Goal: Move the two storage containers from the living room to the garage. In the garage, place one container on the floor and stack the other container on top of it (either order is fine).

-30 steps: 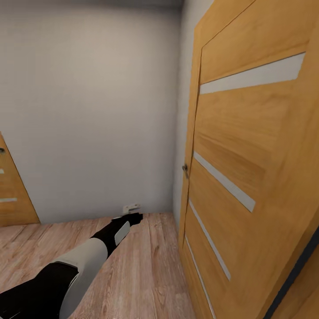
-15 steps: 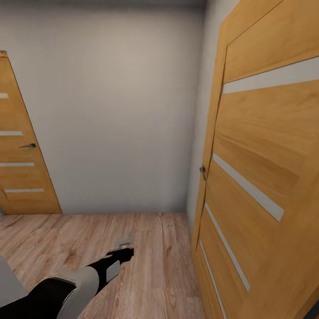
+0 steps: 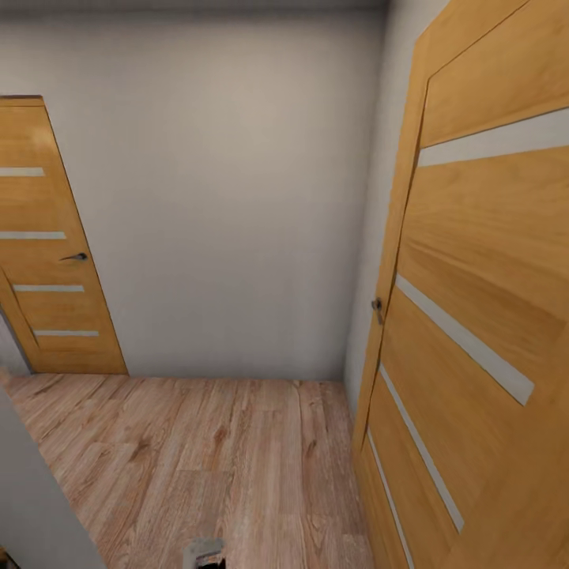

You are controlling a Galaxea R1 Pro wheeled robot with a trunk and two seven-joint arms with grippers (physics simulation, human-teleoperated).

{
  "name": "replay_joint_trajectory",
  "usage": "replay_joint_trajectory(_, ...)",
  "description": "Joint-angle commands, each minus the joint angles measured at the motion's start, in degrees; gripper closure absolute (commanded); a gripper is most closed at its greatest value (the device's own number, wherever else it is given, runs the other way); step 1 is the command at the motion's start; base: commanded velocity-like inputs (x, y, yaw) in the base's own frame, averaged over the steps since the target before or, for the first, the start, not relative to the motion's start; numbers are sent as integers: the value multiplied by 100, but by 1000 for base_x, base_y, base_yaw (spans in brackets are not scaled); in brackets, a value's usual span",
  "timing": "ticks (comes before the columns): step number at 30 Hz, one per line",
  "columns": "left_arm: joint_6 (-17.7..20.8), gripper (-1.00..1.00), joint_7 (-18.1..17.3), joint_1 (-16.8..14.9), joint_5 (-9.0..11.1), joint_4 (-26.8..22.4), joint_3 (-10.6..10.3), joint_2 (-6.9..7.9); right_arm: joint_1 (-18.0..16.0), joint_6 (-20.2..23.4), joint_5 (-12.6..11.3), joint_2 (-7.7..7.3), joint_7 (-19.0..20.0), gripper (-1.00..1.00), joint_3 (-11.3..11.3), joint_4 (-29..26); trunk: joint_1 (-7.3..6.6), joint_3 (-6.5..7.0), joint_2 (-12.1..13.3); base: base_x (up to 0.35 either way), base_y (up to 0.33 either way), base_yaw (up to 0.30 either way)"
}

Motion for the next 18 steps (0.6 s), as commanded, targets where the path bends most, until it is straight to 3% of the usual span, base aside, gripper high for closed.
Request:
replay_joint_trajectory(1, -145, -100, 15, 134, -48, 25, -50, -14, -1, -23, -14, -1, 9, -100, 25, 8, 2, 0, -3, 0, 0, 5)
replay_joint_trajectory(3, -391, -100, 29, 430, -208, 22, -51, -37, -1, -28, -11, -1, 2, -100, 15, 8, 2, 0, -3, 0, 0, 2)
replay_joint_trajectory(6, -784, -100, 112, 764, -289, 28, -51, -48, -1, -36, -8, -1, -6, -100, 3, 5, 2, 0, -3, 0, 0, 0)
replay_joint_trajectory(8, -1089, -100, 215, 1024, -306, 29, -51, -49, -1, -44, -7, -1, -14, -100, -2, 0, 2, 0, -3, 0, 0, 0)
replay_joint_trajectory(16, -1674, -100, 264, 1749, -324, 29, -51, -30, -1, -66, -15, -1, -29, -100, -10, -106, 2, 0, -3, 0, 0, 0)
replay_joint_trajectory(18, -2093, -100, 275, 2007, -327, 35, -51, -8, -1, -59, -16, -1, -239, -100, -16, -275, 2, 0, -3, 0, 0, 0)
